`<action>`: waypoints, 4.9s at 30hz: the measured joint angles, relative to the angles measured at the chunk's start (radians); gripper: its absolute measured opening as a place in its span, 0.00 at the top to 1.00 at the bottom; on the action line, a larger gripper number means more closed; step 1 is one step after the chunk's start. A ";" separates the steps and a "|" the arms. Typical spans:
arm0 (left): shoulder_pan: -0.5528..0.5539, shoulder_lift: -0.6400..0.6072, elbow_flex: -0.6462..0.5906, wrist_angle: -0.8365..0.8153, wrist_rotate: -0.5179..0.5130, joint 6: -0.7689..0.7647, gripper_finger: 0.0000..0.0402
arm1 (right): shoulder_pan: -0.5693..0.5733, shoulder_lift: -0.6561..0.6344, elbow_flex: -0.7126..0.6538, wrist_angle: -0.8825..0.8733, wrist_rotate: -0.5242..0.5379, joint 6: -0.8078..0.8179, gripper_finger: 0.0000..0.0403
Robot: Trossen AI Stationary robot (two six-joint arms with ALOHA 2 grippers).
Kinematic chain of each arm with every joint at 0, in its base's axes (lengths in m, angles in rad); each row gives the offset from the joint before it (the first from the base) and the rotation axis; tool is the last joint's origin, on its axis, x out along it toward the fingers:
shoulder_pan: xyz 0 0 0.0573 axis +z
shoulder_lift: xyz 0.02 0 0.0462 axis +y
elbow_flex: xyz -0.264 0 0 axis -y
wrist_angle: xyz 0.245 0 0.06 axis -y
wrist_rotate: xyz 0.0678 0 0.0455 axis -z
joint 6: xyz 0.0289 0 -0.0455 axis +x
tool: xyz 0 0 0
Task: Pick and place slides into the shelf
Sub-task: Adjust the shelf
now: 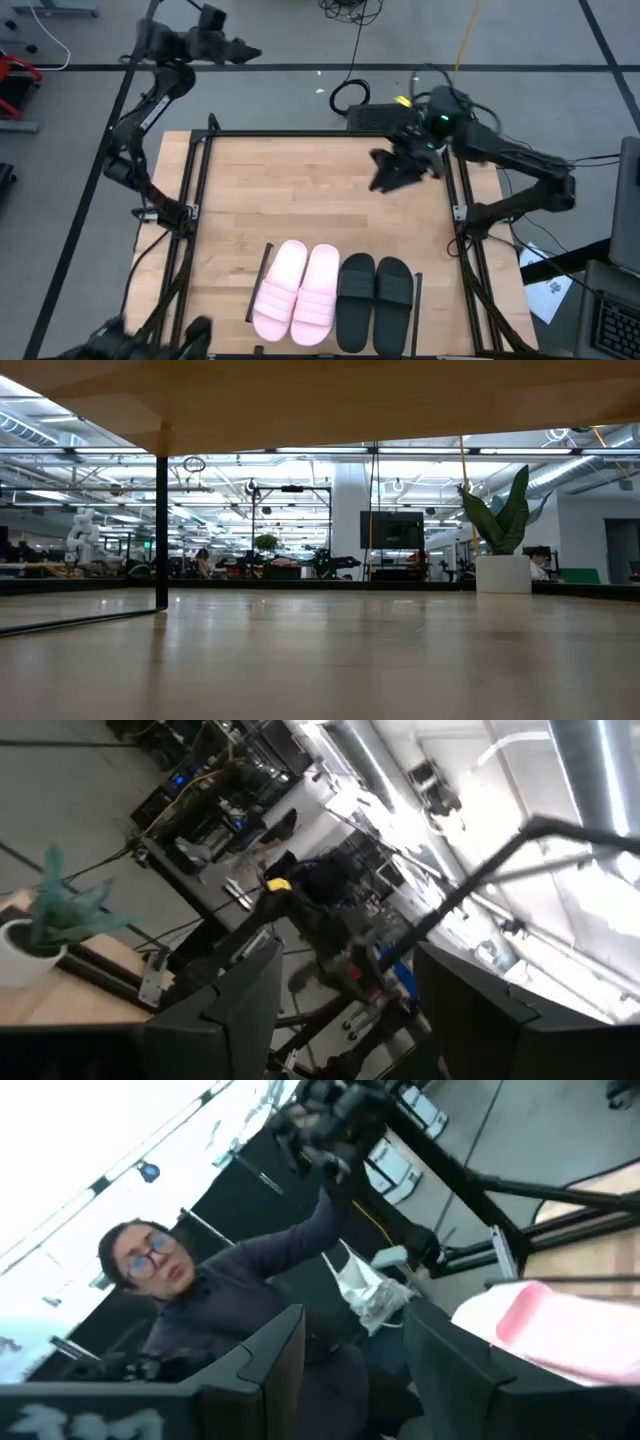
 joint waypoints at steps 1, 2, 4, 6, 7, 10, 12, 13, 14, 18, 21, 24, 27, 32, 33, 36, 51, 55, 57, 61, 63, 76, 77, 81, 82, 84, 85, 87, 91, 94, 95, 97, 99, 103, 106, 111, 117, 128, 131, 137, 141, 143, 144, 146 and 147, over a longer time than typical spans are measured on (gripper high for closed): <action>-0.002 -0.023 0.000 0.000 0.000 0.000 0.43 | 0.017 -0.033 0.000 -0.060 0.024 -0.032 0.60; -0.007 -0.048 0.000 0.000 0.000 0.000 0.43 | 0.035 -0.063 0.000 -0.115 0.059 -0.062 0.60; -0.014 -0.102 0.000 -0.001 0.000 0.012 0.43 | 0.070 -0.120 0.000 -0.230 0.144 -0.124 0.60; -0.027 -0.157 0.000 -0.007 0.000 0.016 0.43 | 0.107 -0.169 0.000 -0.335 0.242 -0.181 0.60; -0.038 -0.184 0.000 -0.008 0.000 0.017 0.43 | 0.126 -0.191 0.000 -0.390 0.295 -0.203 0.60; -0.092 -0.260 0.000 -0.009 0.000 0.019 0.43 | 0.191 -0.241 0.000 -0.517 0.454 -0.248 0.60; -0.138 -0.309 0.000 -0.027 -0.003 0.023 0.43 | 0.241 -0.263 0.000 -0.587 0.550 -0.250 0.60; -0.163 -0.332 0.000 -0.062 -0.005 0.035 0.43 | 0.268 -0.270 0.000 -0.619 0.595 -0.240 0.60; -0.190 -0.356 0.000 -0.107 -0.005 0.057 0.43 | 0.300 -0.276 0.000 -0.653 0.640 -0.223 0.60; -0.302 -0.434 0.000 -0.324 -0.020 0.198 0.43 | 0.443 -0.276 0.000 -0.777 0.814 -0.137 0.60; -0.369 -0.479 0.000 -0.524 -0.041 0.372 0.43 | 0.567 -0.261 -0.010 -0.850 0.950 -0.052 0.60; -0.412 -0.529 0.000 -0.851 -0.101 0.585 0.43 | 0.684 -0.258 -0.068 -0.834 1.036 0.045 0.60; -0.440 -0.563 0.000 -1.222 -0.210 0.810 0.43 | 0.797 -0.262 -0.153 -0.738 1.109 0.156 0.60; -0.459 -0.598 -0.002 -1.609 -0.390 1.061 0.43 | 0.950 -0.279 -0.273 -0.599 1.258 0.309 0.60; -0.460 -0.609 -0.002 -1.644 -0.400 1.075 0.43 | 0.977 -0.286 -0.292 -0.594 1.292 0.342 0.60; -0.475 -0.639 0.000 -1.762 -0.441 1.089 0.43 | 1.059 -0.310 -0.342 -0.576 1.416 0.417 0.60; -0.576 -0.762 -0.006 -2.083 -0.747 1.052 0.43 | 1.344 -0.381 -0.413 -0.802 1.774 0.850 0.60; -0.576 -0.807 -0.080 -2.085 -0.753 1.013 0.43 | 1.384 -0.378 -0.413 -0.839 1.780 0.914 0.60; -0.576 -0.835 -0.138 -2.087 -0.753 1.007 0.43 | 1.401 -0.378 -0.413 -0.866 1.781 0.954 0.60; -0.576 -0.890 -0.251 -2.088 -0.799 1.007 0.43 | 1.438 -0.367 -0.413 -0.920 1.788 1.037 0.60; -0.576 -0.918 -0.293 -2.088 -0.803 1.006 0.43 | 1.457 -0.351 -0.413 -0.921 1.805 1.059 0.60; -0.575 -1.011 -0.345 -2.039 -0.852 0.975 0.43 | 1.496 -0.191 -0.413 -0.834 1.859 1.179 0.60; -0.575 -1.012 -0.345 -2.029 -0.852 0.970 0.43 | 1.496 -0.187 -0.413 -0.828 1.869 1.177 0.60; -0.575 -1.010 -0.345 -2.021 -0.853 0.973 0.43 | 1.496 -0.167 -0.413 -0.828 1.879 1.190 0.60; -0.575 -1.010 -0.345 -2.021 -0.853 0.974 0.43 | 1.496 -0.163 -0.413 -0.830 1.879 1.193 0.60; -0.575 -1.009 -0.345 -2.021 -0.851 0.976 0.43 | 1.496 -0.153 -0.413 -0.830 1.878 1.195 0.60; -0.575 -1.009 -0.345 -2.021 -0.851 0.977 0.43 | 1.496 -0.148 -0.413 -0.829 1.878 1.196 0.60; -0.575 -1.009 -0.345 -2.021 -0.850 0.977 0.43 | 1.496 -0.142 -0.413 -0.832 1.879 1.203 0.60; -0.575 -1.009 -0.345 -2.022 -0.849 0.977 0.43 | 1.493 -0.142 -0.430 -0.838 1.879 1.208 0.60; -0.575 -1.009 -0.345 -2.022 -0.848 0.977 0.43 | 1.492 -0.142 -0.467 -0.830 1.879 1.239 0.60; -0.575 -1.009 -0.345 -2.022 -0.848 0.977 0.43 | 1.492 -0.143 -0.482 -0.810 1.880 1.243 0.60; -0.575 -1.009 -0.345 -2.022 -0.848 0.977 0.43 | 1.492 -0.146 -0.515 -0.757 1.883 1.243 0.60; -0.575 -1.009 -0.345 -2.021 -0.848 0.977 0.43 | 1.492 -0.151 -0.544 -0.697 1.885 1.238 0.60; -0.575 -1.009 -0.345 -2.021 -0.848 0.977 0.43 | 1.492 -0.153 -0.593 -0.594 1.934 1.221 0.60; -0.575 -1.009 -0.345 -2.021 -0.848 0.976 0.43 | 1.490 -0.153 -0.607 -0.547 1.960 1.202 0.60; -0.575 -1.009 -0.345 -1.993 -0.847 0.969 0.43 | 1.473 -0.153 -0.610 -0.542 1.957 1.180 0.60; -0.575 -1.009 -0.345 -1.978 -0.847 0.961 0.43 | 1.460 -0.153 -0.610 -0.550 1.955 1.165 0.60; -0.575 -1.009 -0.345 -1.978 -0.814 0.962 0.43 | 1.460 -0.157 -0.610 -0.574 1.902 1.188 0.60; -0.575 -1.009 -0.345 -1.978 -0.812 0.962 0.43 | 1.459 -0.162 -0.610 -0.575 1.900 1.188 0.62; -0.575 -1.009 -0.345 -1.978 -0.812 0.981 0.43 | 1.459 -0.164 -0.610 -0.574 1.904 1.188 0.74; -0.575 -1.009 -0.345 -1.978 -0.813 0.985 0.43 | 1.459 -0.172 -0.609 -0.576 1.905 1.190 0.85; -0.575 -1.009 -0.345 -1.978 -0.813 0.985 0.43 | 1.459 -0.180 -0.610 -0.580 1.903 1.195 0.91; -0.575 -1.009 -0.345 -1.978 -0.813 0.985 0.43 | 1.458 -0.183 -0.610 -0.580 1.903 1.196 0.93; -0.575 -1.009 -0.345 -1.978 -0.813 0.985 0.43 | 1.456 -0.191 -0.610 -0.581 1.908 1.191 0.95; -0.575 -1.009 -0.345 -1.978 -0.813 0.985 0.43 | 1.454 -0.195 -0.610 -0.583 1.909 1.186 0.95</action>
